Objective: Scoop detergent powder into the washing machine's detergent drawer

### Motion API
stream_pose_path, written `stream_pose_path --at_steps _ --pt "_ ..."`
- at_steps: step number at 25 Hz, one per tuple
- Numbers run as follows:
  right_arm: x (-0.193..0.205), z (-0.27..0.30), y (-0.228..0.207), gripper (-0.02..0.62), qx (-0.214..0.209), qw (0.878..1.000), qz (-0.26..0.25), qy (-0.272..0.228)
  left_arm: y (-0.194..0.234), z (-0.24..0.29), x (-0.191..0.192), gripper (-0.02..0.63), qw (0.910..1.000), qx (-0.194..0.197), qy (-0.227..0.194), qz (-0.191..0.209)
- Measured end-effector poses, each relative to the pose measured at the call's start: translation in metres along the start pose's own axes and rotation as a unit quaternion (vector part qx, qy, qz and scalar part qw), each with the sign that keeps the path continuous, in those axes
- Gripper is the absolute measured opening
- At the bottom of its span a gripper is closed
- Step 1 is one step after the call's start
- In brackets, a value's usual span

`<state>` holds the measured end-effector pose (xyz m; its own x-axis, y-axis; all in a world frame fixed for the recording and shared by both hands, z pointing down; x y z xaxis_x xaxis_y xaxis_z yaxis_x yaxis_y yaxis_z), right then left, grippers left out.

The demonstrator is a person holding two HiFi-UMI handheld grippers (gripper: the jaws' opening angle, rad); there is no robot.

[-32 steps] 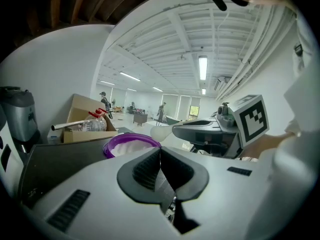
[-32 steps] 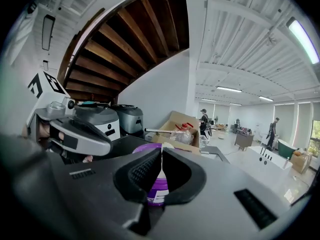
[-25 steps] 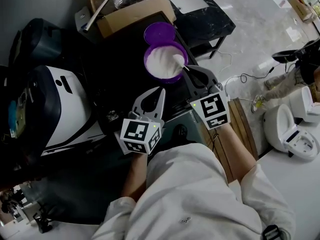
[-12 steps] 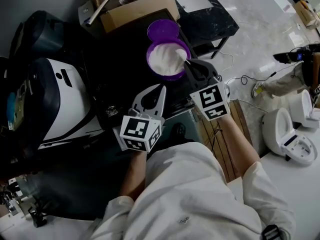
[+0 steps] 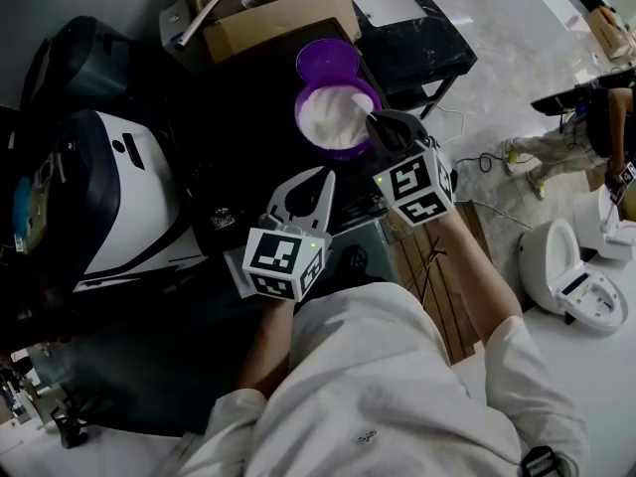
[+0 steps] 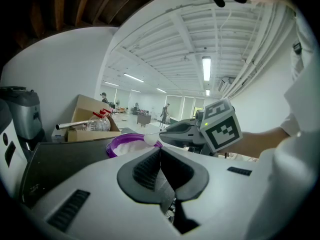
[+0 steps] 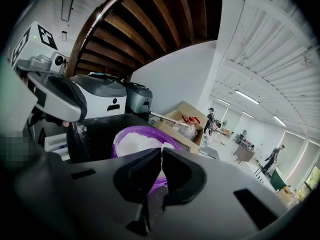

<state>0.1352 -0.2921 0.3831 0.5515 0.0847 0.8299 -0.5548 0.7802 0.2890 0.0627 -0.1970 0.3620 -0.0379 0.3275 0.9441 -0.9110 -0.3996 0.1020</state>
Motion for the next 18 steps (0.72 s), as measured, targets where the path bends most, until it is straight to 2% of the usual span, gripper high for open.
stream_pose_path --at_steps 12,18 --pt "0.007 0.013 -0.004 0.012 -0.007 0.999 -0.033 0.035 0.007 -0.008 0.001 0.018 0.9999 -0.013 -0.004 -0.004" --pt "0.013 0.018 -0.005 0.012 -0.017 0.998 -0.027 0.045 0.008 -0.011 0.001 0.018 0.9998 -0.016 -0.007 -0.004"
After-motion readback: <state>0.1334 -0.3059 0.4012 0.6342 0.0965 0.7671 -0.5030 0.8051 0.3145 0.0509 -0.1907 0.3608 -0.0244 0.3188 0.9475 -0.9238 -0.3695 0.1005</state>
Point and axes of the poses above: the fingertips, and each gripper's own axes: z forward along the fingers, y to its left, x out of its underside, the point moved 1 cm from there along -z, backward along the fingers, and after that the axes turned 9 degrees about -x, right-handed, at the moved point
